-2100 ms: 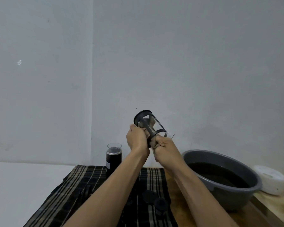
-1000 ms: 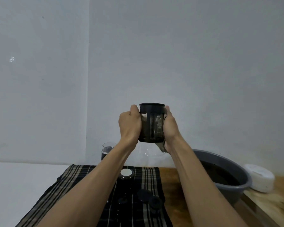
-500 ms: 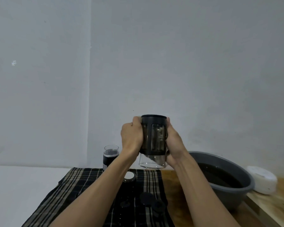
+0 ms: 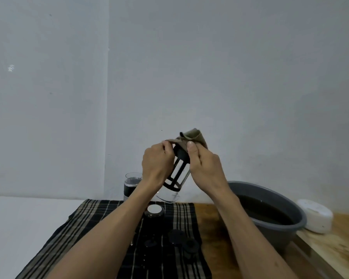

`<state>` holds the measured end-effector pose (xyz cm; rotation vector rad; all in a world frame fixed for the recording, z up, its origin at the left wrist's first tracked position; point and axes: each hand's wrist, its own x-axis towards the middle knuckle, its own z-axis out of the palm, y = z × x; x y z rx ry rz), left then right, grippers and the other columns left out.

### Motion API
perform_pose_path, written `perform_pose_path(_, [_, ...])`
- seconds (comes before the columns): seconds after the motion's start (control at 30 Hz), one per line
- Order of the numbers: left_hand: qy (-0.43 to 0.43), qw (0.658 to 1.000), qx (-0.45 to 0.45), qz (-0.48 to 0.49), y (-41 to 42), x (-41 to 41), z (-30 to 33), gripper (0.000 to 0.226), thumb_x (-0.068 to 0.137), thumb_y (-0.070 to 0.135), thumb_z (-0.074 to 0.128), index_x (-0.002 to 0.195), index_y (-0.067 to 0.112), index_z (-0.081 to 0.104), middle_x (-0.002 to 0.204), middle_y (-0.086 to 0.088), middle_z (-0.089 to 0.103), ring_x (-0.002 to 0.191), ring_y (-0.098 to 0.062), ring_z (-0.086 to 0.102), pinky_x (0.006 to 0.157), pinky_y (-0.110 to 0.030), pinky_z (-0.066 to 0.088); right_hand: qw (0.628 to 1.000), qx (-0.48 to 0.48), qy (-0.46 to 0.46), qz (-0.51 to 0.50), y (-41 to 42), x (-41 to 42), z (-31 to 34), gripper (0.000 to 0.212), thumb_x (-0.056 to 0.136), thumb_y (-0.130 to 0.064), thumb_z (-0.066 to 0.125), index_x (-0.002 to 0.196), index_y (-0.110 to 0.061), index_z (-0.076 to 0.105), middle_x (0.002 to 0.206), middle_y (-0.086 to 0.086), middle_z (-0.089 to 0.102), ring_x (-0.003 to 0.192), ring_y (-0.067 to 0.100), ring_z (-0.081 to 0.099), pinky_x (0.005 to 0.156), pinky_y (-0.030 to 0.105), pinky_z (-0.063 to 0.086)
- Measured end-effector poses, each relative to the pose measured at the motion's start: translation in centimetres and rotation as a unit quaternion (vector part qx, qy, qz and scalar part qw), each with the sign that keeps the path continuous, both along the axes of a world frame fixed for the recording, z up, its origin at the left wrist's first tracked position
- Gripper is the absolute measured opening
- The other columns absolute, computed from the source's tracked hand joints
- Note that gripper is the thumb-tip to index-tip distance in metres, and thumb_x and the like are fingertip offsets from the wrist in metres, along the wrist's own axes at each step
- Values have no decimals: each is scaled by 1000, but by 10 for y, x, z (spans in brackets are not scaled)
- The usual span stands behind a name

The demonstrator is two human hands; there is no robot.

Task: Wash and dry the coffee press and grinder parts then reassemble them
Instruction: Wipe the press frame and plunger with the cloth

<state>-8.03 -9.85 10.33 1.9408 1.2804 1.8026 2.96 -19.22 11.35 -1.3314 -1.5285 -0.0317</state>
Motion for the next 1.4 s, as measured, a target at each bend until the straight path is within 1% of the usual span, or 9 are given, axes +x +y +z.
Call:
perform_pose_path(0.23, [-15, 998, 6, -61, -10, -9, -3, 52, 102, 13, 41, 52, 12, 29, 44, -1, 33, 46, -16, 26, 47, -28, 22, 998, -30, 30, 39, 2, 13, -5, 37, 108, -52, 34, 116, -48, 70, 91, -6, 74, 84, 10, 67, 72, 32, 56])
perform_pose_path(0.47, [-119, 988, -71, -66, -15, -5, 15, 52, 101, 18, 38, 50, 11, 32, 43, 1, 35, 47, -16, 31, 45, -29, 24, 973, 137, 175, 63, -8, -6, -11, 33, 111, -37, 39, 115, -30, 71, 78, -28, 68, 76, -4, 63, 71, 16, 50])
perform_pose_path(0.67, [-441, 855, -260, -81, 7, -23, 15, 34, 100, 25, 38, 70, 12, 43, 65, -1, 47, 56, -19, 44, 51, -28, 34, 852, 102, 500, 121, -22, -6, -45, 39, 107, -49, 41, 116, -24, 70, 104, -5, 77, 101, 18, 73, 96, 42, 56])
perform_pose_path(0.8, [-455, 865, -203, -55, -15, -2, 7, 41, 101, 26, 37, 62, 17, 31, 57, 1, 36, 54, -17, 33, 51, -27, 25, 849, -37, 510, 133, -13, -39, -55, 48, 106, -47, 42, 148, -26, 50, 128, 6, 69, 115, 22, 67, 106, 44, 51])
perform_pose_path(1.0, [-402, 911, -86, -36, -17, -3, 8, 48, 103, 24, 37, 57, 18, 26, 51, 9, 29, 52, -13, 27, 51, -31, 25, 747, -41, 655, 107, -3, -39, -49, 23, 101, -22, 64, 119, -8, 69, 111, 14, 76, 103, 25, 74, 83, 35, 59])
perform_pose_path(1.13, [-522, 824, -220, -22, 6, -3, 2, 45, 102, 30, 37, 64, 11, 53, 65, 1, 54, 67, -24, 54, 61, -34, 46, 694, -9, 708, 132, -8, -45, -40, 15, 93, -11, 73, 108, -9, 72, 108, 12, 77, 90, 16, 75, 68, 25, 58])
perform_pose_path(1.2, [-539, 796, -271, -50, 18, -4, -6, 42, 105, 32, 36, 111, 3, 66, 101, -10, 66, 95, -32, 65, 84, -44, 58, 676, 0, 717, 170, -11, -49, -35, 22, 92, -8, 73, 114, -8, 73, 112, 12, 77, 91, 16, 76, 67, 24, 60])
perform_pose_path(1.27, [-548, 773, -315, -56, 31, -15, -11, 41, 108, 27, 33, 133, 8, 58, 126, -16, 63, 111, -36, 64, 90, -49, 58, 729, -26, 660, 181, -18, -46, -33, 21, 91, -10, 73, 112, -10, 75, 106, 9, 79, 93, 18, 77, 68, 27, 60])
perform_pose_path(1.4, [-566, 744, -345, -85, 44, -40, -9, 29, 106, 10, 34, 118, 5, 59, 92, -14, 63, 70, -26, 60, 49, -38, 54, 866, -94, 486, 75, -21, 0, -10, 15, 94, -25, 67, 95, -13, 76, 98, 6, 79, 94, 23, 72, 85, 41, 56])
